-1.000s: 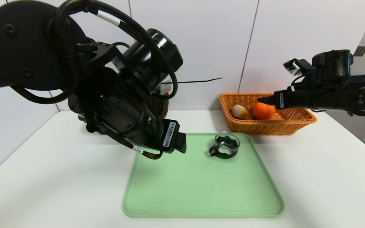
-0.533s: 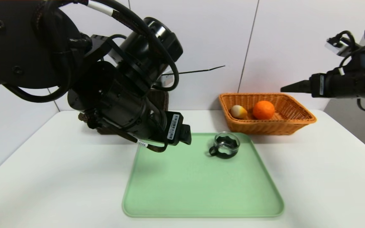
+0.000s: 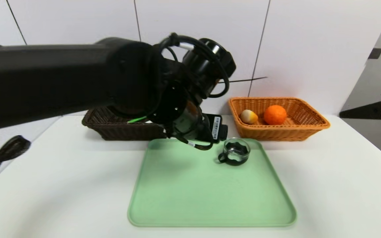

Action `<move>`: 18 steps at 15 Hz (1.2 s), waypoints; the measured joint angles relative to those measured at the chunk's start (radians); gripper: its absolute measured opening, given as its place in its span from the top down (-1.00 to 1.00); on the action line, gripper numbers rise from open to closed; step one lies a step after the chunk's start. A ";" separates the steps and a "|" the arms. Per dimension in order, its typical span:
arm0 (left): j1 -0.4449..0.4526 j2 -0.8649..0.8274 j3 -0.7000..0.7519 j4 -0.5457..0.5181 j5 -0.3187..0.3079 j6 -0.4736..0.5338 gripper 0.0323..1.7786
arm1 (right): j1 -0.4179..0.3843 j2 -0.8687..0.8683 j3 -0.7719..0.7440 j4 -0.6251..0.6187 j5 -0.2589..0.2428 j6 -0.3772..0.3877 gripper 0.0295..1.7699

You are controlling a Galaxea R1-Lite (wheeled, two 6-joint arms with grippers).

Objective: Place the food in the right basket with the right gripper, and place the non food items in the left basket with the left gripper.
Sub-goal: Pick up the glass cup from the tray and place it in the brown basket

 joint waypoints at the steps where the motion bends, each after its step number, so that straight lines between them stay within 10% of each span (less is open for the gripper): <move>1: -0.003 0.031 -0.009 -0.021 0.011 -0.005 -0.90 | -0.003 -0.023 0.020 0.000 0.001 -0.001 -0.90; 18: -0.019 0.239 -0.017 -0.265 0.115 -0.035 -0.90 | 0.003 -0.197 0.196 -0.003 0.008 -0.007 -0.91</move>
